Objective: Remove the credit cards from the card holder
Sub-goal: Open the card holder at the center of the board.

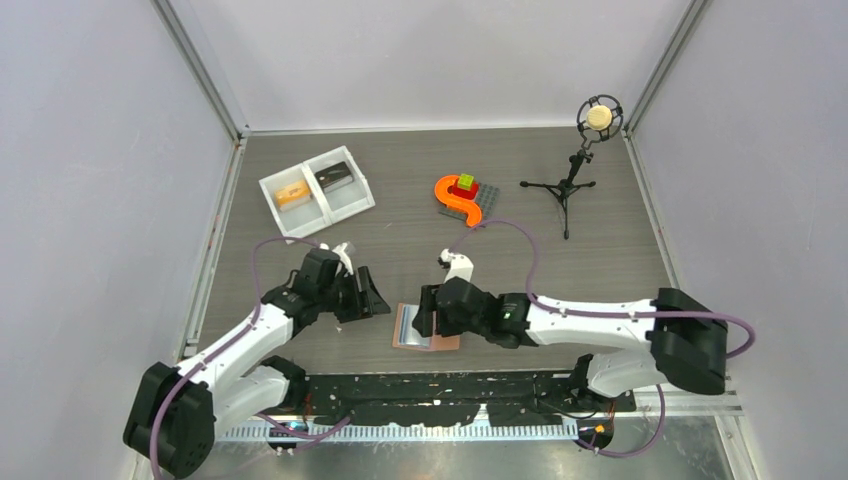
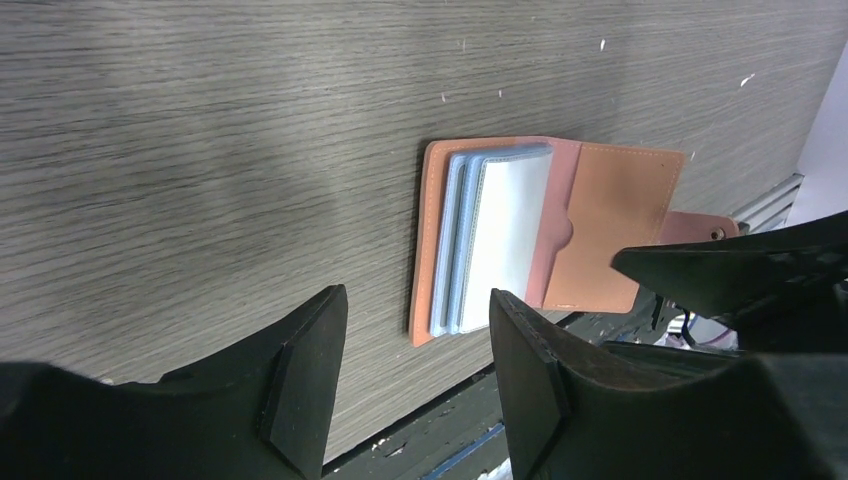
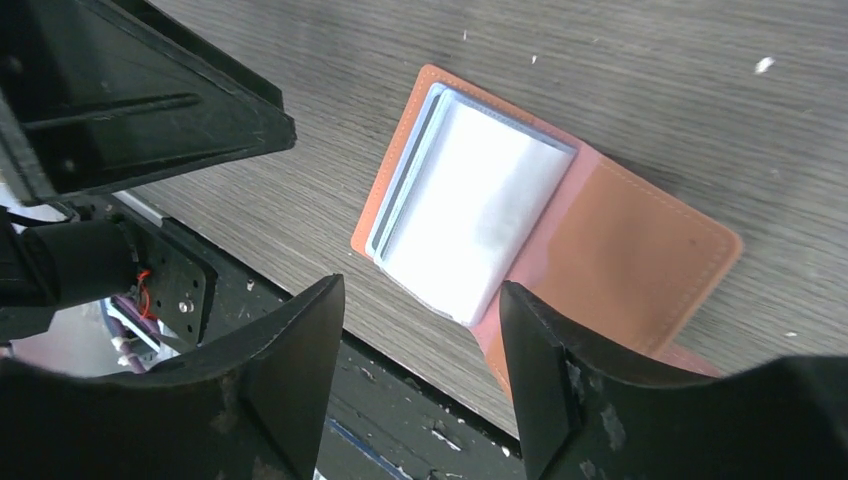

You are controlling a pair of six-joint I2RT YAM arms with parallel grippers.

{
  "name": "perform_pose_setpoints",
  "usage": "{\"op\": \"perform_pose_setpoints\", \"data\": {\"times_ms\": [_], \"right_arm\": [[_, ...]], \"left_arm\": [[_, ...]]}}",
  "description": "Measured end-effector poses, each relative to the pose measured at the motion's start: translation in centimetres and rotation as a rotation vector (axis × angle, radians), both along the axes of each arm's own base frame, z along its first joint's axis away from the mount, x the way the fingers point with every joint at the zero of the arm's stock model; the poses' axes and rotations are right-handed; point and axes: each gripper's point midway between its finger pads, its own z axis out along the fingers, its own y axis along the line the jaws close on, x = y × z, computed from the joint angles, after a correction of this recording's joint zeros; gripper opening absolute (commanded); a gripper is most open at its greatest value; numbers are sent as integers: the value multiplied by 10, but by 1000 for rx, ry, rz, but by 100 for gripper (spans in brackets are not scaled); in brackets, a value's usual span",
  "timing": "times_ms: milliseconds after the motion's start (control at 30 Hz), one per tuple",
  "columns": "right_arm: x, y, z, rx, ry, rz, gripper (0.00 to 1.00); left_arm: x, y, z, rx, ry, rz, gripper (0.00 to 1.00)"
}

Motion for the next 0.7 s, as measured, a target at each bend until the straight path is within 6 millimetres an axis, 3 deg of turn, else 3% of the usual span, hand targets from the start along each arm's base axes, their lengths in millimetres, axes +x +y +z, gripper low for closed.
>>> {"op": "perform_pose_setpoints", "data": {"times_ms": [233,467,700], "right_arm": [[-3,6,-24,-46,26,2,76],[-7,-11,-50,-73,30,-12,85],[-6,-8,-48,-50,24,-15,88]], "left_arm": [[0,6,4,19,-25,22,58],[-3,11,5,35,-26,30,59],[-4,13,8,36,-39,37,59]]}}
